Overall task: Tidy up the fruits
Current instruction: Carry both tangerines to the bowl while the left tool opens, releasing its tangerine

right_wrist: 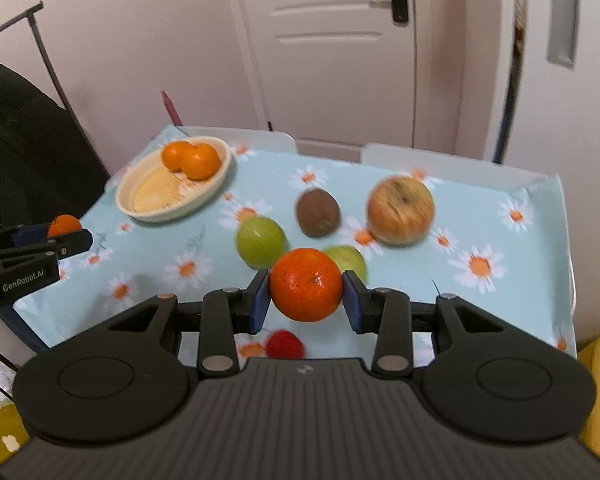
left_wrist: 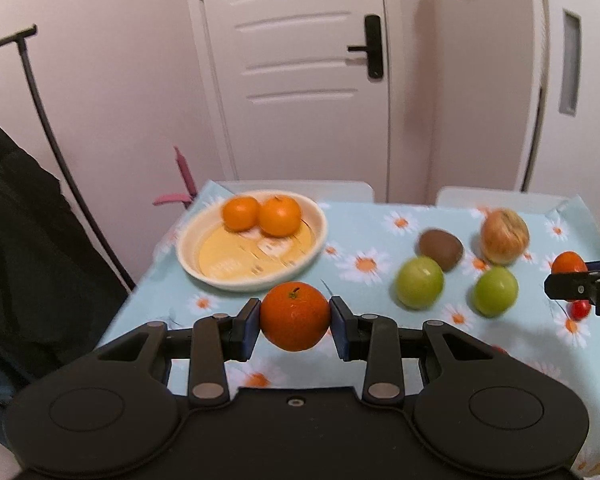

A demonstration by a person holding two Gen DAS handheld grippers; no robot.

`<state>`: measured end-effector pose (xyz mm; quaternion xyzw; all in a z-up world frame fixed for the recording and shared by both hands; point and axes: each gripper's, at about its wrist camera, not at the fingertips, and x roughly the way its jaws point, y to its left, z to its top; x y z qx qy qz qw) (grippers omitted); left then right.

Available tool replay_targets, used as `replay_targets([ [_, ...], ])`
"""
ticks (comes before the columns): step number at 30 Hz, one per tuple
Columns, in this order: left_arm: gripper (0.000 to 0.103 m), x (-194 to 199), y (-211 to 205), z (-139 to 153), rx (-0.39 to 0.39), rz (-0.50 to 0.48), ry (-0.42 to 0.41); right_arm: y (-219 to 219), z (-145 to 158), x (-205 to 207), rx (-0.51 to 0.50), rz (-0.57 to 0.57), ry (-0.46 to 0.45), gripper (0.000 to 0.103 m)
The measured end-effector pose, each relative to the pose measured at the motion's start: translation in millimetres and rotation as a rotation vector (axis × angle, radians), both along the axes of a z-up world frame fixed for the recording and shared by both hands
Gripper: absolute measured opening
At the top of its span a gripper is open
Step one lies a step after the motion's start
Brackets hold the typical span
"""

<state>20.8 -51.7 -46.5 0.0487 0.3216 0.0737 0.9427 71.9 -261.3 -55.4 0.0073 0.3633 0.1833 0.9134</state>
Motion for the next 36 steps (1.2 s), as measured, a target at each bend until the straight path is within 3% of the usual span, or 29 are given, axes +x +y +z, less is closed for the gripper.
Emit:
replay_targets([
  [7, 0.040, 9, 37, 26, 0.010, -0.003, -0.011, 43, 29, 10, 0.027, 0.009, -0.028, 0.053],
  [16, 0.040, 43, 88, 35, 0.014, -0.054, 0.000, 110, 39, 34, 0.030, -0.017, -0.028, 0.053],
  [25, 0.040, 93, 132, 27, 0.009, -0.131, 0.024, 169, 26, 67, 0.029, -0.062, 0.018, 0.053],
  [36, 0.040, 164, 164, -9, 0.024, -0.235, 0.079, 217, -8, 112, 0.014, -0.160, 0.069, 0.053],
])
